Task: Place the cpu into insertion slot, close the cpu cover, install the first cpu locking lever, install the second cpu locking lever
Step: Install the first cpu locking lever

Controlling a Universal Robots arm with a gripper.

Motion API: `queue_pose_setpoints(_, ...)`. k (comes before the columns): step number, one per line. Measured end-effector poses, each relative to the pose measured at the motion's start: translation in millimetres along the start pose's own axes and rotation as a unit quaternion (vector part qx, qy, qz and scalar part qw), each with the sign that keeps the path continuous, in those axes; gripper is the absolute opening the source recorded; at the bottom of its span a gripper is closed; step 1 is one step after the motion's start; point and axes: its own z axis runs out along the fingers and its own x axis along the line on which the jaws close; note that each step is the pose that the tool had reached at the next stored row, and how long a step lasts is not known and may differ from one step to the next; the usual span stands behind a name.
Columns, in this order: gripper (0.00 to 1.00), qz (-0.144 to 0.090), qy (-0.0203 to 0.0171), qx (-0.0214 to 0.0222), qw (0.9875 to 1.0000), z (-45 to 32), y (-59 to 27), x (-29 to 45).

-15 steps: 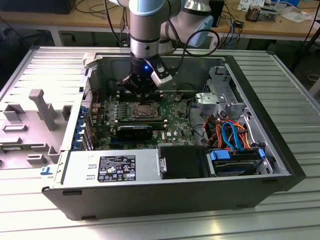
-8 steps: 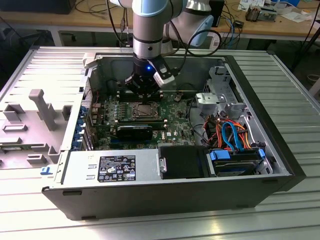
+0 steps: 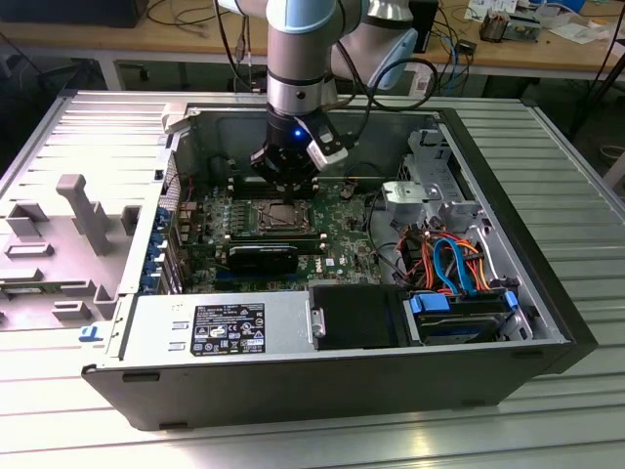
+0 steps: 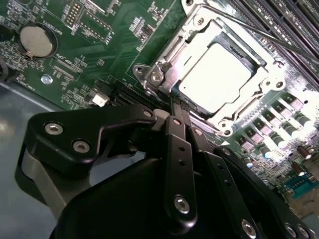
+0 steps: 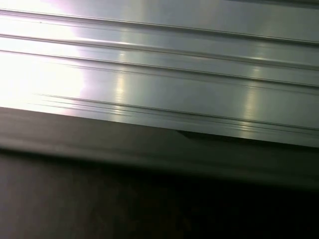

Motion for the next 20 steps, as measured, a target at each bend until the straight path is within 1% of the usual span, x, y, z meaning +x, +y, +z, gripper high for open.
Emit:
queue_pose_setpoints(7,0.11,-0.003,0.0000,-0.0014,1.0000,-0.2,-0.9,-8.1)
queue_pose_setpoints(10,0.11,-0.004,-0.0004,-0.0027,1.0000,-0.1,0.2,-8.6)
queue_pose_setpoints(13,0.11,-0.004,-0.0004,-0.0028,1.0000,-0.3,1.8,-8.8)
queue_pose_setpoints(14,0.11,-0.004,-0.0006,-0.0033,1.0000,-1.1,2.0,-8.9)
queue_pose_setpoints(16,0.11,-0.004,-0.0005,-0.0036,1.0000,-7.4,1.9,-8.6)
queue_pose_setpoints(17,0.11,-0.004,-0.0004,-0.0037,1.0000,-9.2,1.8,-8.5)
queue_pose_setpoints(20,0.11,-0.004,-0.0004,-0.0038,1.0000,-10.1,-1.1,-8.1)
